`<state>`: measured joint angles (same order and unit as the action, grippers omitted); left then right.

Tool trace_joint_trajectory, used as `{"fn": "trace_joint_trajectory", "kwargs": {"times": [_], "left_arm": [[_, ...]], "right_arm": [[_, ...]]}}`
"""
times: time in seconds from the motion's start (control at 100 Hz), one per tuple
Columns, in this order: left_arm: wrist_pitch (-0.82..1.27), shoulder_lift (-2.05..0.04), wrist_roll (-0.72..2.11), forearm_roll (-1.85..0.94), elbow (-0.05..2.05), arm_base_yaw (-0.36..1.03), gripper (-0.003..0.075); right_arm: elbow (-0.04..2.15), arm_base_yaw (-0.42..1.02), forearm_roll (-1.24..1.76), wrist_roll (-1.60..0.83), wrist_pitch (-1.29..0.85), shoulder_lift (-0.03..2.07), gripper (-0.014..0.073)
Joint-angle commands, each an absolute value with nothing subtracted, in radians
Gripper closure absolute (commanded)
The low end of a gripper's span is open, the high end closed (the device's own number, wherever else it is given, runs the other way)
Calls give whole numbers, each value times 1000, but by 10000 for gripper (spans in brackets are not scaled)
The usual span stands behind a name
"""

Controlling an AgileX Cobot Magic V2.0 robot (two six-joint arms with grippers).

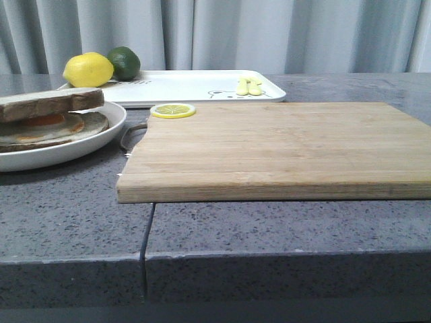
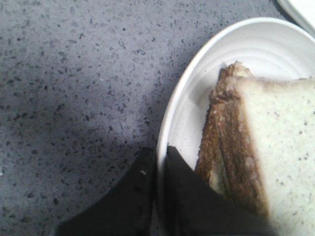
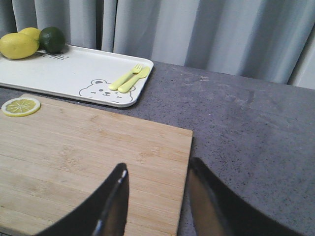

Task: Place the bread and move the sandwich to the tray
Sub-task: 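Grasp the rim of the white plate with the left gripper, then lift the plate with the sandwich and carry it over the tray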

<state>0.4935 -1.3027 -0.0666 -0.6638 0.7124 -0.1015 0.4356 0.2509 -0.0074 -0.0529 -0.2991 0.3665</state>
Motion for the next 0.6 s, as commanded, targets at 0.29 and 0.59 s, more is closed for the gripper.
{"fn": "trace_joint_trajectory", "kwargs": {"times": [0.29,0.59], "left_arm": [[473,-1181,-71,-806,774,-95,739],[515,-1125,-62,-832,854,-95,739]], "right_arm": [[460,245,-17,-51,-224,372,279],[460,245,-17,-51,-224,372,279]]}}
